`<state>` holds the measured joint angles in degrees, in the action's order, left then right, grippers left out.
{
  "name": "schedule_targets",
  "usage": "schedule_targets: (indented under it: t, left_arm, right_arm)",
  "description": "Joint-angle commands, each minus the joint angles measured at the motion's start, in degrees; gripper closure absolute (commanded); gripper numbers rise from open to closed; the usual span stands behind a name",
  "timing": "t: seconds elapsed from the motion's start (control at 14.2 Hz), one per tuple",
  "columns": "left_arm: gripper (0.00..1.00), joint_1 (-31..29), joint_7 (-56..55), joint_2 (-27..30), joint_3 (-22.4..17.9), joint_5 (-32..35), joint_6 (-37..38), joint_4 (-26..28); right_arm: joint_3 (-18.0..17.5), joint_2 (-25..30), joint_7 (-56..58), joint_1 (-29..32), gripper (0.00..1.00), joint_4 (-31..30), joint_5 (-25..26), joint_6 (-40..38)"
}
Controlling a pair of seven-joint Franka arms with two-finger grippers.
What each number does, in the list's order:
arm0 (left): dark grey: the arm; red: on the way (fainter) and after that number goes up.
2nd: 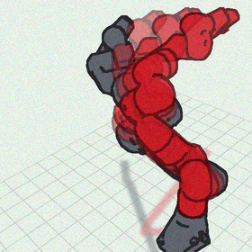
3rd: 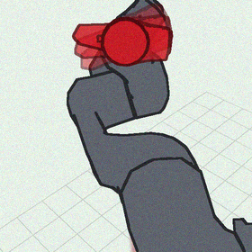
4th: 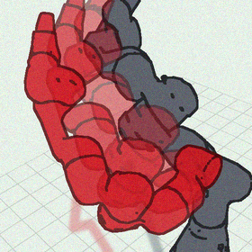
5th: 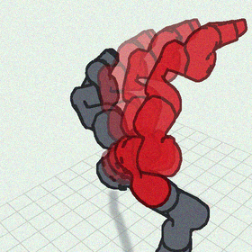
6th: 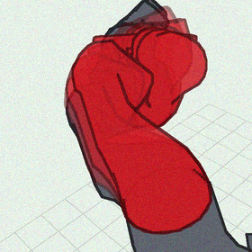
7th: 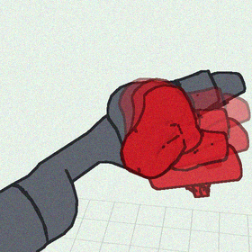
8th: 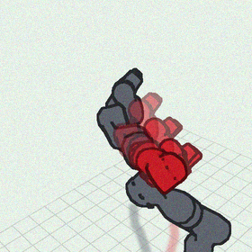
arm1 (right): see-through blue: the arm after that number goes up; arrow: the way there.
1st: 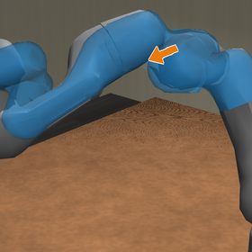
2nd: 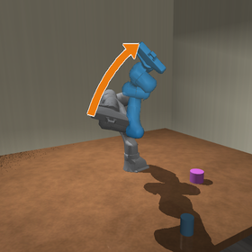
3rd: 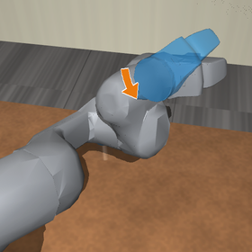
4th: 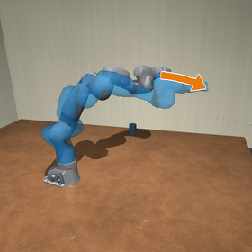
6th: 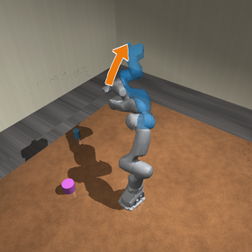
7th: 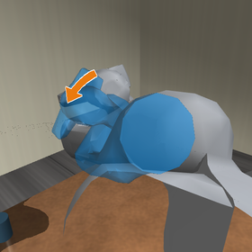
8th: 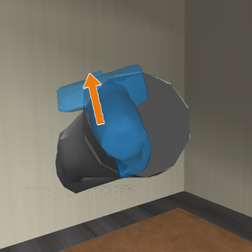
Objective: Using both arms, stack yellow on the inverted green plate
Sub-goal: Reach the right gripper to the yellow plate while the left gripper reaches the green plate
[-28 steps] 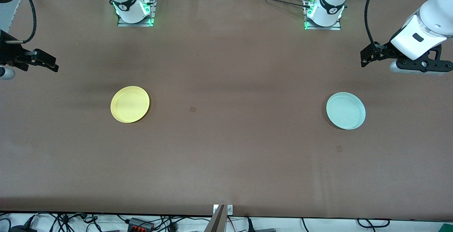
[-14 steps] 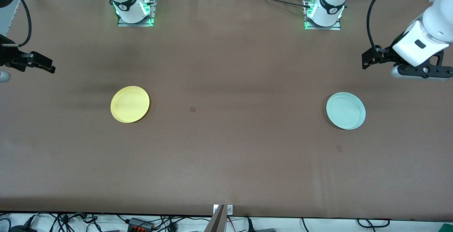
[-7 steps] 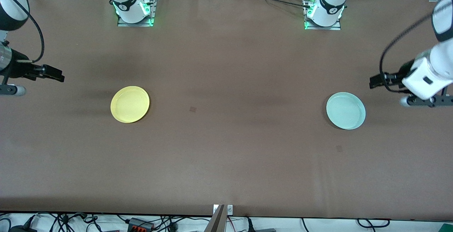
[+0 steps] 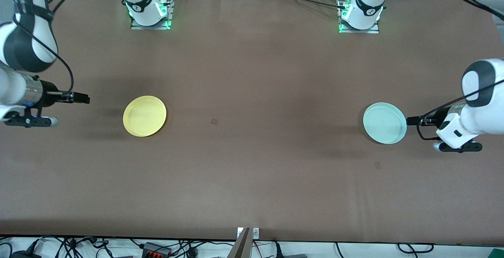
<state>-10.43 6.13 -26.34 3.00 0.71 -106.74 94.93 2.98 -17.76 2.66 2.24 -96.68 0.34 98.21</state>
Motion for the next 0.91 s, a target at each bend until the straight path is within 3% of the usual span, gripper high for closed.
schedule_targets:
  t: [0.0, 0.21, 0.49, 0.56, 0.84]
  left_arm:
    - [0.0, -3.9, 13.5, -0.1, 0.9, -1.5, -12.3, 9.2]
    - [0.0, -7.7, 21.4, -4.5, 1.7, -4.0, -17.8, 11.0]
    - [0.02, -12.2, 36.2, -9.3, 3.6, -15.9, -21.0, 10.5]
    - [0.14, -12.4, 37.5, -9.5, 3.6, -16.3, -22.1, 10.4]
    - [0.9, -12.0, 39.8, -9.6, 3.6, -15.7, -25.1, 10.3]
  right_arm:
    - [-0.4, -4.9, 0.5, 1.4, 0.0, 0.7, -4.6, 0.7]
    - [-0.4, -9.2, 0.5, 2.1, 0.0, 0.6, -5.2, 3.0]
    - [-0.4, -14.6, 0.6, 2.9, 0.0, 0.6, -6.8, 6.3]
    - [-0.4, -15.5, 0.5, 2.8, 0.0, 0.6, -6.9, 7.3]
    - [-0.4, -19.8, 0.7, 2.8, 0.03, 0.7, -11.8, 10.5]
